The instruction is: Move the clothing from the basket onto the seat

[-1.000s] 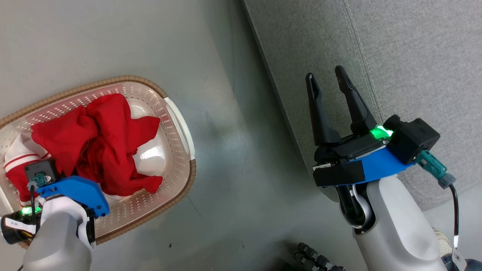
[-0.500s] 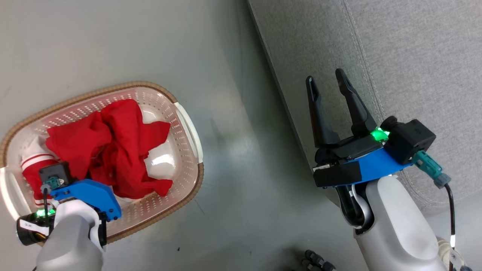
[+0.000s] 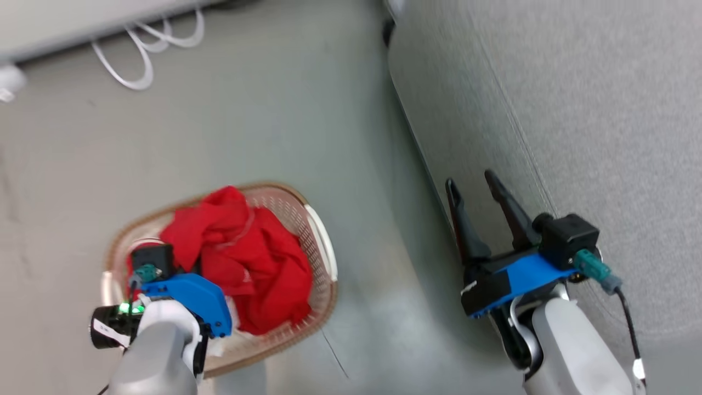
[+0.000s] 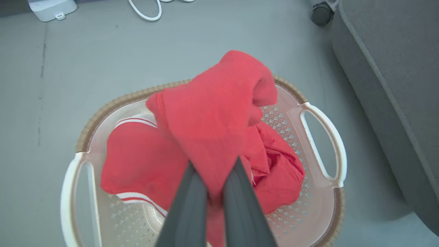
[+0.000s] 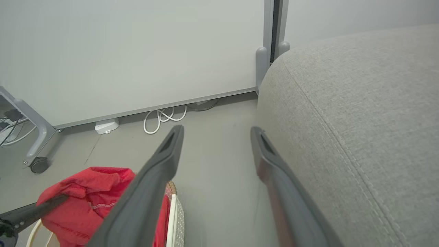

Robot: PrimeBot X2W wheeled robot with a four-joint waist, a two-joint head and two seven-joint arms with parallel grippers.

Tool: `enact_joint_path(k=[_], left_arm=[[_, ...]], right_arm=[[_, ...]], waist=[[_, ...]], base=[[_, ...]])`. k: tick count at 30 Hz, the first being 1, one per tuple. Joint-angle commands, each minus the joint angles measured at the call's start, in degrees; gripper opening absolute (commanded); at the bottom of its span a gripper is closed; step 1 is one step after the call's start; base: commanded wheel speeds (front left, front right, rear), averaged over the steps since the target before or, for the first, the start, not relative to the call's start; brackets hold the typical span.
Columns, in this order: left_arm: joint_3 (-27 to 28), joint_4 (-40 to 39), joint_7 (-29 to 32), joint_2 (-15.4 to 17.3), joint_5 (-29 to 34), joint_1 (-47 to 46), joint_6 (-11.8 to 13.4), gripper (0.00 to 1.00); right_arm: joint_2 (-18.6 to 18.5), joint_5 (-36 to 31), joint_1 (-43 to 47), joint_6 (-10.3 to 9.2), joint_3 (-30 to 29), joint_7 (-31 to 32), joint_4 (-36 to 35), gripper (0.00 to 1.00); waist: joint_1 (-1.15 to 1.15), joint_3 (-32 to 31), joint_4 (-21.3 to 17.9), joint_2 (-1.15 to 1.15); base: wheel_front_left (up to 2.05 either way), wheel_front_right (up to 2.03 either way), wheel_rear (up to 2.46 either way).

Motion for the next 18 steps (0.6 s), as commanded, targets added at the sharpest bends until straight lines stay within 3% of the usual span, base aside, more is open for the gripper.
enact_joint_path(k=[1,10,18], left_arm=[[-0.74,0.16,-0.34,-0.31,0.19,1.34,-0.67,0.00],[-6.57,-2.87,-0.51,-1.05,-1.91,3.95,-5.17,0.00],[-15.77,-10.50,2.59,-1.04,-6.66,4.79,-6.22,0.00]], right_arm=[[-0.16,-1.02,1.89,-0.04,-0.27,1.23,0.56,1.00],[-0.16,-4.97,8.83,-0.04,-2.02,7.18,-0.96,1.00],[-0.15,-6.60,13.90,-0.04,-1.57,12.31,-3.35,1.00]], waist=[[0.01,-7.87,4.54,0.00],[0.01,-19.51,9.27,0.00],[0.01,-25.60,11.60,0.00]], base=[[0.00,0.00,0.00],[0.00,0.00,0.00],[0.00,0.00,0.00]])
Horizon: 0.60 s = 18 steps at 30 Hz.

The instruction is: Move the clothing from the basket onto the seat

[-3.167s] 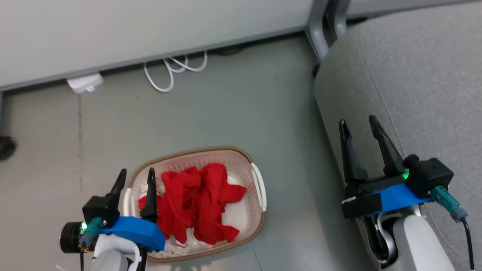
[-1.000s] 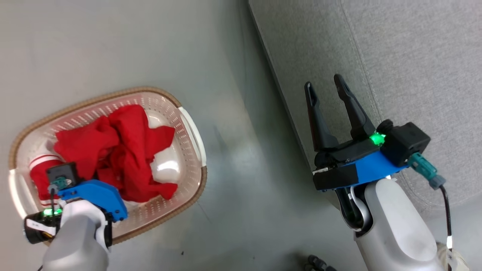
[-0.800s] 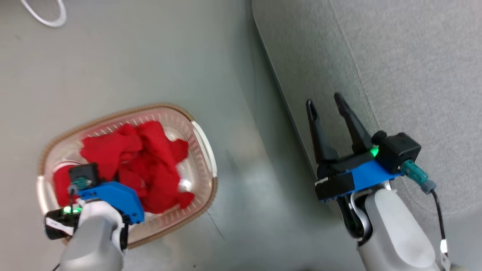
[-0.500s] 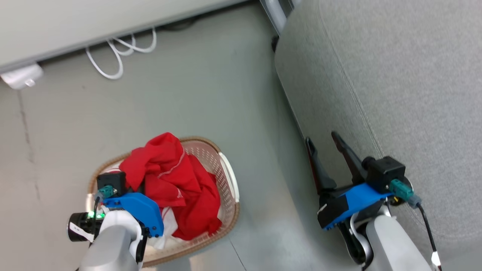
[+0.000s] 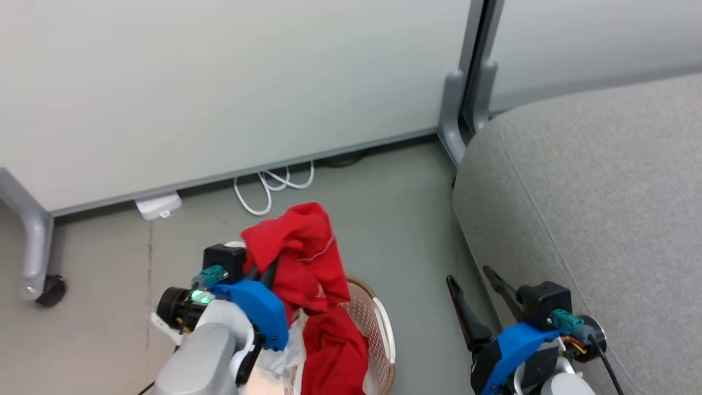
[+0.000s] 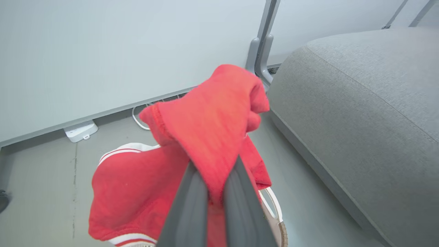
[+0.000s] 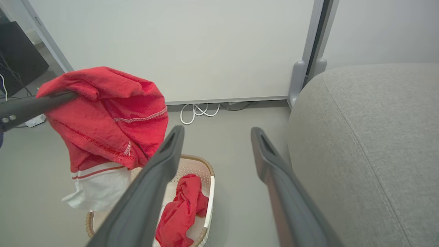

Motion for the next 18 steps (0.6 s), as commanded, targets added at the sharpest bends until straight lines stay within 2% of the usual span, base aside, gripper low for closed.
enact_joint_path(k=[1,9,18], left_arm=[[-1.04,-1.22,0.32,0.08,-0.69,0.61,0.08,0.00],[-11.80,-14.86,5.27,0.11,-9.48,-3.67,1.73,0.00],[-18.37,-22.50,7.36,0.11,-16.23,-9.46,5.10,0.00]], right_arm=[[-0.14,-0.06,1.34,-0.04,0.06,0.38,-0.44,1.00],[-0.13,0.34,4.79,-0.04,-0.67,3.41,-3.76,1.00],[-0.13,0.74,5.37,-0.04,-0.38,3.98,-5.34,1.00]], waist=[[0.02,-3.50,2.45,0.00],[0.02,-6.45,4.75,0.00],[0.02,-6.96,4.86,0.00]], base=[[0.00,0.00,0.00],[0.00,0.00,0.00],[0.00,0.00,0.00]])
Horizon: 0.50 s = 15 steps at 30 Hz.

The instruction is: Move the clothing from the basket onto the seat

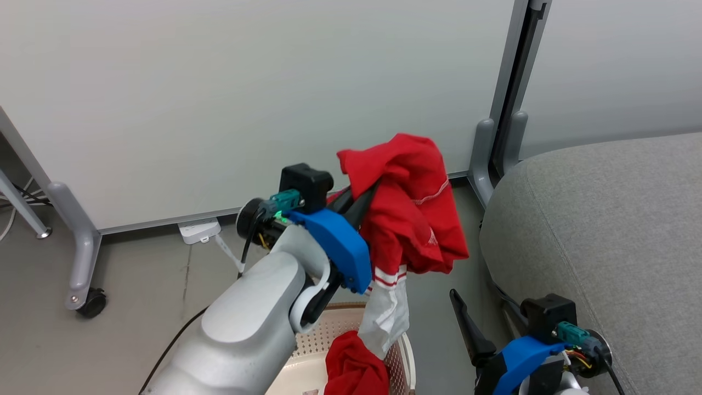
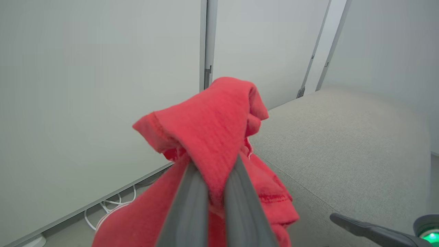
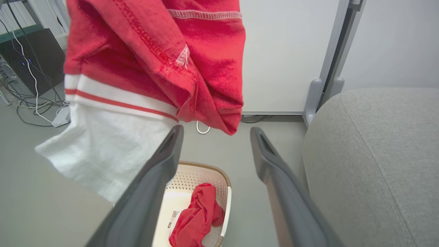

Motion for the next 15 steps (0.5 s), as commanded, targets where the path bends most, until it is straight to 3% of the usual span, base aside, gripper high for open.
enact_joint_path(k=[1,15], left_arm=[[-0.61,-0.26,0.20,0.17,-0.51,-1.11,0.56,0.00],[-5.31,3.18,-1.16,0.15,-4.26,-3.88,2.70,0.00]], right_arm=[[-0.12,0.36,0.69,-0.04,0.14,0.09,-0.32,1.00],[-0.12,1.06,0.80,-0.04,0.20,-0.35,-0.24,1.00]], waist=[[0.00,0.10,-0.07,0.00],[0.00,0.56,-1.19,0.00]], base=[[0.00,0.00,0.00],[0.00,0.00,0.00]])
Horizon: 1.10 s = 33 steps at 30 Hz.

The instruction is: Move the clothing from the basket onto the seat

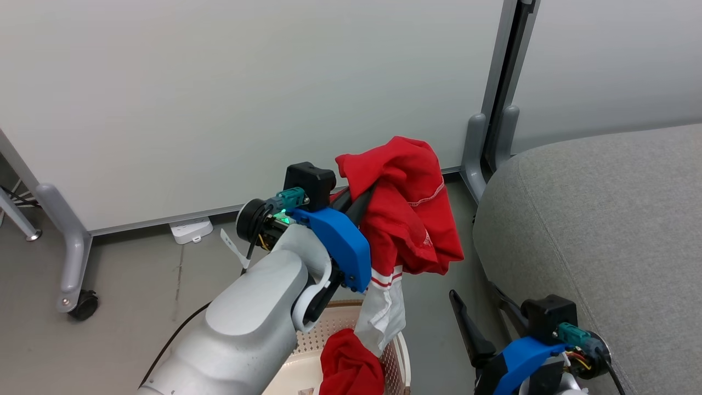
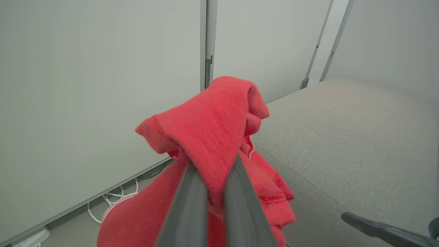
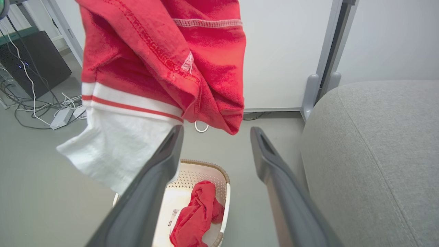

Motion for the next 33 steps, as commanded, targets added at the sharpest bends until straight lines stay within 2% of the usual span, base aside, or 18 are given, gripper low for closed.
enact_joint_path(k=[1,13,18,25,33], left_arm=[[-0.37,0.33,-0.58,0.14,-0.33,-0.88,0.15,0.00],[-2.57,2.83,-1.67,0.14,-2.38,-2.30,0.61,0.00],[-3.15,3.56,-2.20,0.14,-3.09,-2.70,0.77,0.00],[-4.44,3.89,-2.69,0.13,-4.44,-3.31,0.98,0.00],[-6.26,2.78,-2.92,0.14,-6.14,-4.29,1.22,0.00]], right_arm=[[-0.12,0.24,0.64,-0.04,0.01,-0.13,-0.29,1.00],[-0.12,1.29,-4.11,-0.04,5.35,2.89,-5.42,1.00],[-0.13,1.59,-7.13,-0.04,7.67,6.06,-5.78,1.00],[-0.12,2.09,-12.61,-0.04,10.59,10.07,-2.25,1.00],[-0.13,2.96,-18.54,-0.04,11.83,8.44,5.20,1.00]], waist=[[0.00,0.06,0.01,0.00],[0.00,1.15,0.09,0.00],[0.00,1.77,0.17,0.00],[0.00,2.48,0.38,0.00],[0.00,2.84,1.18,0.00]], base=[[0.00,0.00,0.00],[0.00,0.00,0.00],[0.00,0.00,0.00],[0.00,0.00,0.00],[0.00,0.00,0.00]])
